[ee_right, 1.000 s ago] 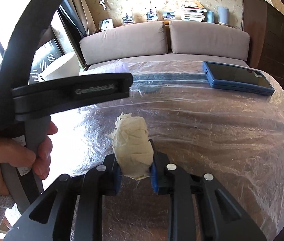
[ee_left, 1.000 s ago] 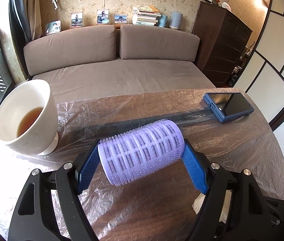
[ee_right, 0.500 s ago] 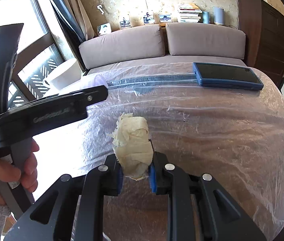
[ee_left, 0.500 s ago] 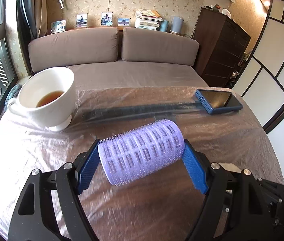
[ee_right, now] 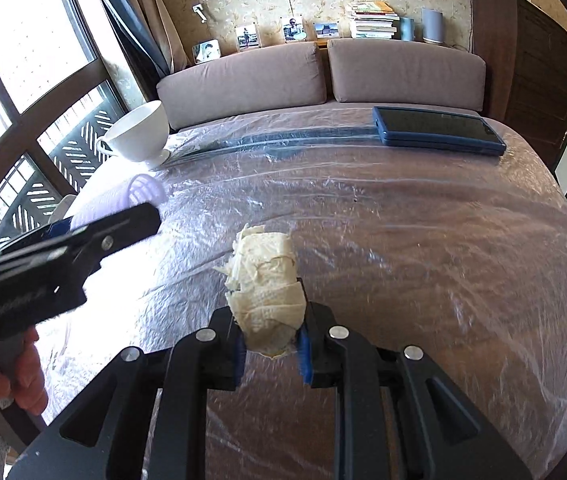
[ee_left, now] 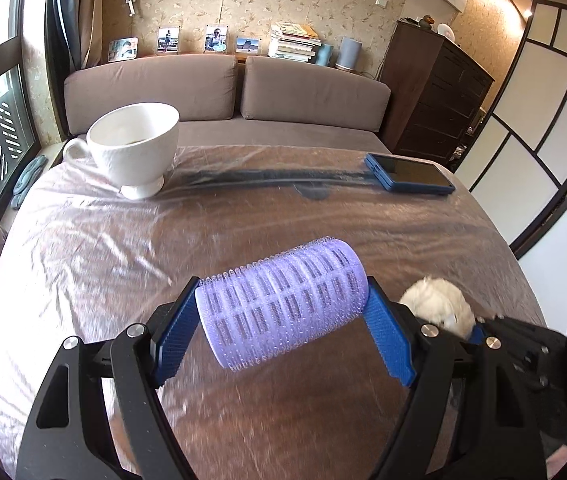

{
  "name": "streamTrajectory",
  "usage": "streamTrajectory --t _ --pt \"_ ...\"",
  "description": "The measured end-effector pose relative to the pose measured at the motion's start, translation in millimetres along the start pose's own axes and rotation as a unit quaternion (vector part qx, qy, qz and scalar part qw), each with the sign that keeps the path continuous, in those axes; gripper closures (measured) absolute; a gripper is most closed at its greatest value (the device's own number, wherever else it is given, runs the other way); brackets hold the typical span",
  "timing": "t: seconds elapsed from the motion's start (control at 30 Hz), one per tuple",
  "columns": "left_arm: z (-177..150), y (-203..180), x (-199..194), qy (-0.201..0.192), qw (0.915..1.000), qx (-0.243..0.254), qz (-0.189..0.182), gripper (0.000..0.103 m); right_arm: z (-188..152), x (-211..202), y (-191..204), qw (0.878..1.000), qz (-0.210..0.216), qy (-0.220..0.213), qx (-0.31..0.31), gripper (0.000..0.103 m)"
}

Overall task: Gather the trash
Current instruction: 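Carry the purple roller and tissue ball over the bin with both tools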

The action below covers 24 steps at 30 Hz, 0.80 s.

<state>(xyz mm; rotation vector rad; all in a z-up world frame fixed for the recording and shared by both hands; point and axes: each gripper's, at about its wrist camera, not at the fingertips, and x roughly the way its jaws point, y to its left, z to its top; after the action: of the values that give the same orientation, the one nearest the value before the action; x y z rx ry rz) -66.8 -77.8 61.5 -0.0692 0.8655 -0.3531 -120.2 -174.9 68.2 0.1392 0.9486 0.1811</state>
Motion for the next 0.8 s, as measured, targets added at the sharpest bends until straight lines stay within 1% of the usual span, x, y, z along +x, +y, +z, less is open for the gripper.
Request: streamTrajectory --t 0.17,0.47,0.7,0.8 --pt "-14.1 -0.1 -15.4 -0.002 0.9999 0.001 -0.010 0.023 -10.1 -9.5 2.4 1.000 -0.005 -0.001 0.002 0.082" --pt "-38.2 -1.3 -35.6 -0.001 0.9999 -0.001 -0.016 0.023 -31.0 -31.0 9.1 1.000 -0.010 -0.004 0.005 0.082" --pt "-67.0 -10.8 -64.9 -0.008 0.9999 -0.006 -0.005 0.023 -57.0 -55.8 13.5 1.000 0.009 -0.006 -0.014 0.082" --pt "-86.2 -18.6 -80.5 -0.013 0.9998 -0.015 0.003 0.023 -73.0 -67.8 14.2 0.999 0.021 -0.004 -0.024 0.082"
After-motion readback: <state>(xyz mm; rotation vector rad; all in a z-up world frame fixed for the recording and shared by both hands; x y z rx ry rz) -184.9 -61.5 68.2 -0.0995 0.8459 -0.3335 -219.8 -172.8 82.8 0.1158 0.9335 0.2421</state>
